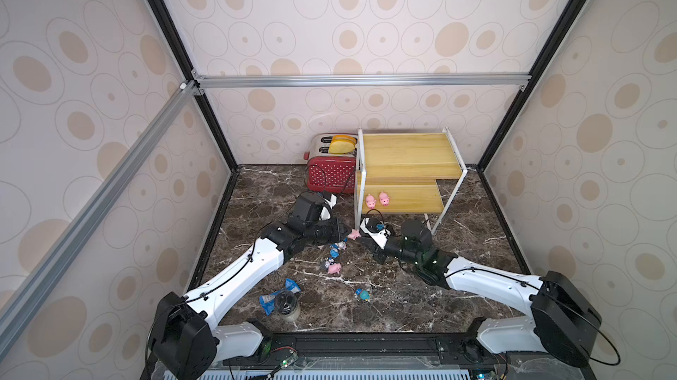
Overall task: Organize plastic toys on shelves
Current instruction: Place the plastic toy on the shelf.
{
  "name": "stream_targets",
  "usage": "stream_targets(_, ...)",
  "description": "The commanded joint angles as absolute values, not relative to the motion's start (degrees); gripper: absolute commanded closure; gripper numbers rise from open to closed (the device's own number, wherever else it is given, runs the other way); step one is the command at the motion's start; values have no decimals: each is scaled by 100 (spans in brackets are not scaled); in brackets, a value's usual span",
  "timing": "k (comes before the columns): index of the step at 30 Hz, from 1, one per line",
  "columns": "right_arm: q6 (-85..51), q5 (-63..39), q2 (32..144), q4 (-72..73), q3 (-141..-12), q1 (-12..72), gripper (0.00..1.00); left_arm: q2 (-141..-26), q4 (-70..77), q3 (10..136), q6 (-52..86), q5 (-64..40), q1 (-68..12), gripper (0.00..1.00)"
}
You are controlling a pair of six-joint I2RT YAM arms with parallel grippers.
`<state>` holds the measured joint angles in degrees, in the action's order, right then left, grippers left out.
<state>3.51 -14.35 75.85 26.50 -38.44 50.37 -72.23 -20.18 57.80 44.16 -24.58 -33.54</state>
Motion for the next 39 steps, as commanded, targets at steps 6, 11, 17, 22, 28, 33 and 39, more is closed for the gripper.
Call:
stream_targets(6, 130, -314, 6751, 2452, -3235, 5063, 89, -7071, -2332, 6129, 3861, -1984, -3383, 57)
stream_targets(11, 191, 742, 6170, 2195, -2884, 4937, 88, -6683, -2317, 5912, 2828, -1228, -3382, 42)
stream_targets(17, 258, 1745, 6028, 2341, -2952, 4657, 88, -6579, -2273, 5703, 2043, -1265, -3384, 37)
stream_targets(22, -32, 2228, 6461, 2745, -3145, 4359, 88, -6455, -2086, 5488, 2043, -1343, -3390, 35)
stream_targets(28, -239, 2630, 7192, 3335, -3511, 4163, 87, -6262, -2100, 5362, 1797, -1291, -3393, 28)
stream_targets(33, -463, 2818, 7644, 3438, -3774, 4082, 87, -6083, -2144, 5276, 1727, -1239, -3393, 22)
stream_targets(39, -769, 3066, 8092, 3445, -4013, 4074, 85, -5962, -2214, 5226, 1661, -1136, -3393, 21)
